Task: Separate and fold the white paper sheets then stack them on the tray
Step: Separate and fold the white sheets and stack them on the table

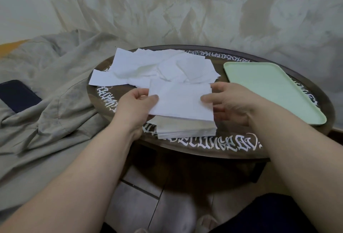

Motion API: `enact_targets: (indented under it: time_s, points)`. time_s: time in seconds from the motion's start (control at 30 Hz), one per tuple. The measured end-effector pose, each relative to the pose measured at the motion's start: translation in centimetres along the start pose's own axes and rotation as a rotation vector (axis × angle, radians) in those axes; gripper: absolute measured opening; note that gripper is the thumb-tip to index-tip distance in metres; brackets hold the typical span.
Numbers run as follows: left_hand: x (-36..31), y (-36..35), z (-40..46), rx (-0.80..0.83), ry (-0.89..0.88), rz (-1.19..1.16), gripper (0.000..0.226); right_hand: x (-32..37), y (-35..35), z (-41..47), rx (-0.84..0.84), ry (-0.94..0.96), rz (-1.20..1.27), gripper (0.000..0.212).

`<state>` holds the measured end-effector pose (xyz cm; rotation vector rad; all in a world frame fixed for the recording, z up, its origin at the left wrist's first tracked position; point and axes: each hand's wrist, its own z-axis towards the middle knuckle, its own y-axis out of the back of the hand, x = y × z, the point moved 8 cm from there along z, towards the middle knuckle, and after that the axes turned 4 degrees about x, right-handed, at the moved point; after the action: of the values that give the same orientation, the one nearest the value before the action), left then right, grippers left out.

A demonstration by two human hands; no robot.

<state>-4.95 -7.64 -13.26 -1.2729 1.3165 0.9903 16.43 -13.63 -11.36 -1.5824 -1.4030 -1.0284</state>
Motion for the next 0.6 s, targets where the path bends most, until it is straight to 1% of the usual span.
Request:
enact_targets:
  time_s: [0.07,0.13,0.17,0.23,0.33,0.43,0.5,0.6]
  points:
    - [0.9,-0.5,0.3,0.002,0.022,0.055,0.008,-0.8,0.9,0.0,-0.041,0.016,-0.052,0.042]
    - [1.5,-0.7,0.5,-0.005,0.028,0.14,0.009,-1.1,2.2,-0.2,-0.16,0.087,-0.019,0.053]
    - [1.7,-0.6,0.6,-0.011,0.025,0.179,0.009,-1.3,2.7,-0.2,-0.211,0.116,-0.012,0.055]
    - [1.6,-0.4,0.8,-0.026,0.011,0.241,0.01,-1.6,3.2,-0.1,-0.246,0.134,-0.038,0.054]
    - [1.4,-0.1,1.0,-0.045,-0.015,0.278,0.015,-2.3,3.0,0.3,-0.178,0.129,-0.06,0.06]
    - [1.5,0.3,1.0,-0.05,-0.017,0.333,0.013,-2.5,2.6,0.7,-0.123,0.139,-0.156,0.067]
    - [1.6,0.3,0.8,-0.034,-0.002,0.353,0.013,-2.4,2.9,0.8,-0.172,0.172,-0.206,0.067]
    - [1.6,0.3,0.6,0.002,0.007,0.326,0.014,-2.3,3.7,1.0,-0.249,0.202,-0.143,0.056]
